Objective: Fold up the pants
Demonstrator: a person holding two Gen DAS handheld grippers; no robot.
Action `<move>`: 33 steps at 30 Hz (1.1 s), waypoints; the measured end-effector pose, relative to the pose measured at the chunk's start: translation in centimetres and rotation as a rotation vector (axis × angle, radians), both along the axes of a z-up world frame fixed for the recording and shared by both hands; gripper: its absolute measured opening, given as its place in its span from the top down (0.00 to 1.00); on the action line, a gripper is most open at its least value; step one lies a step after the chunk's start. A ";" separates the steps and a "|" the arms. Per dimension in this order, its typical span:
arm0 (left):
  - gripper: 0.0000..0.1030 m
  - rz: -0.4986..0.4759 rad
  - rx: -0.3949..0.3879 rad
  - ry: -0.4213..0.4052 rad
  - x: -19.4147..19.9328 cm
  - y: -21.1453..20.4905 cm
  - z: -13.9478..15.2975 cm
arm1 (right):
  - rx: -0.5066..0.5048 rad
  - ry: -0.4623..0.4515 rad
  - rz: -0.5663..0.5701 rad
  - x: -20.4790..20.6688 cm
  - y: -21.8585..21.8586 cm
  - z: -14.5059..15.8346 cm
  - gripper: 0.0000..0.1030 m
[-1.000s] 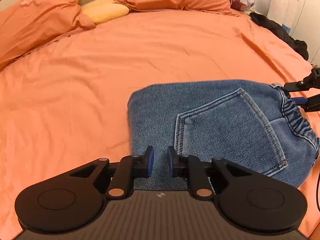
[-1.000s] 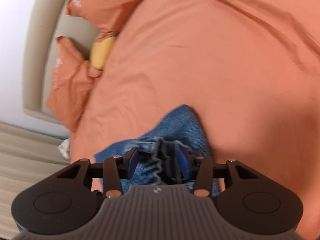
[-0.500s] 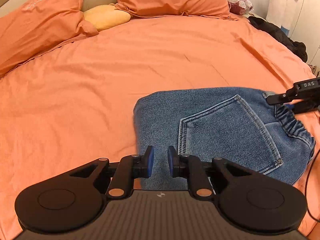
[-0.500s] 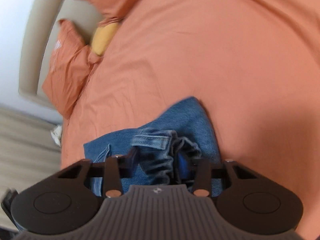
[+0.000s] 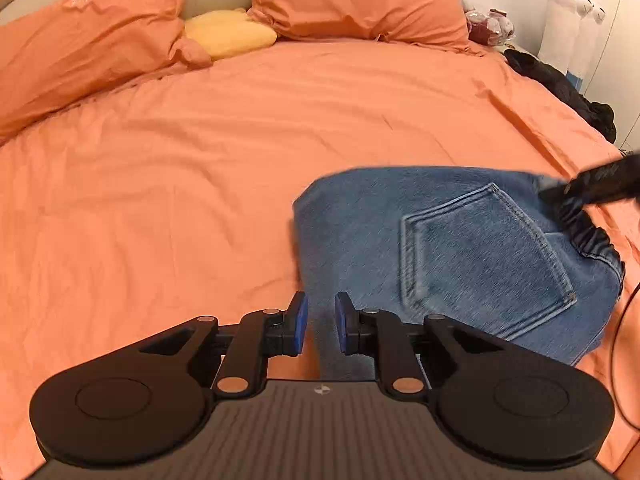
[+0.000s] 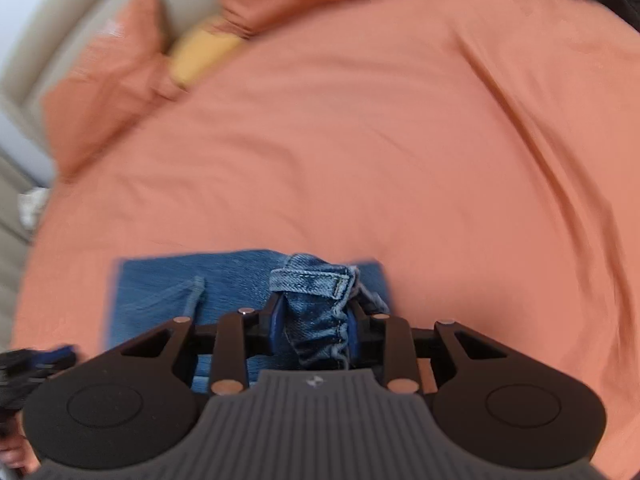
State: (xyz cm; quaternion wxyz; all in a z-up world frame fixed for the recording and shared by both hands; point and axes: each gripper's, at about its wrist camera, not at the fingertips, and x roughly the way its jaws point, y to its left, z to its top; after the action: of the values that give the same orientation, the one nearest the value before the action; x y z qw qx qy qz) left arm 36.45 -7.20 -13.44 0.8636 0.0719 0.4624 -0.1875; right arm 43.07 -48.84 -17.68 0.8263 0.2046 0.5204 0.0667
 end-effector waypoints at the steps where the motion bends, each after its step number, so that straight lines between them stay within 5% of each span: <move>1: 0.81 0.002 0.001 0.001 -0.1 0.1 -0.2 | -0.002 -0.006 -0.012 0.0 0.2 -0.3 0.74; 4: 0.81 -0.002 -0.004 -0.012 -1.1 0.2 -0.3 | -0.064 -0.016 0.005 -0.3 1.1 1.1 0.69; 9: 0.81 0.014 0.022 -0.085 -4.2 -1.1 0.6 | -0.294 -0.189 0.119 -4.6 3.6 6.0 0.59; 13: 0.79 0.039 0.048 -0.148 -7.2 -2.8 0.2 | -0.349 -0.307 0.203 -10.2 6.0 7.8 0.59; 21: 0.74 0.060 -0.035 -0.075 -9.0 -1.8 -2.8 | -0.470 -0.308 0.212 -15.9 8.0 3.4 0.59; 25: 0.70 0.077 -0.096 0.013 -8.3 -0.4 -3.9 | -0.407 -0.291 0.146 -16.3 7.0 1.7 0.59; 33: 0.70 0.058 -0.078 -0.012 -10.1 0.5 -4.5 | -0.401 -0.287 0.143 -16.1 7.2 1.4 0.60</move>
State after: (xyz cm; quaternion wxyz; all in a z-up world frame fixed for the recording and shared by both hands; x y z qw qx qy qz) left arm 26.37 -6.75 -17.89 0.8736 0.0259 0.4514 -0.1800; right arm 26.97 -41.66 -16.23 0.9091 -0.0120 0.4136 0.0488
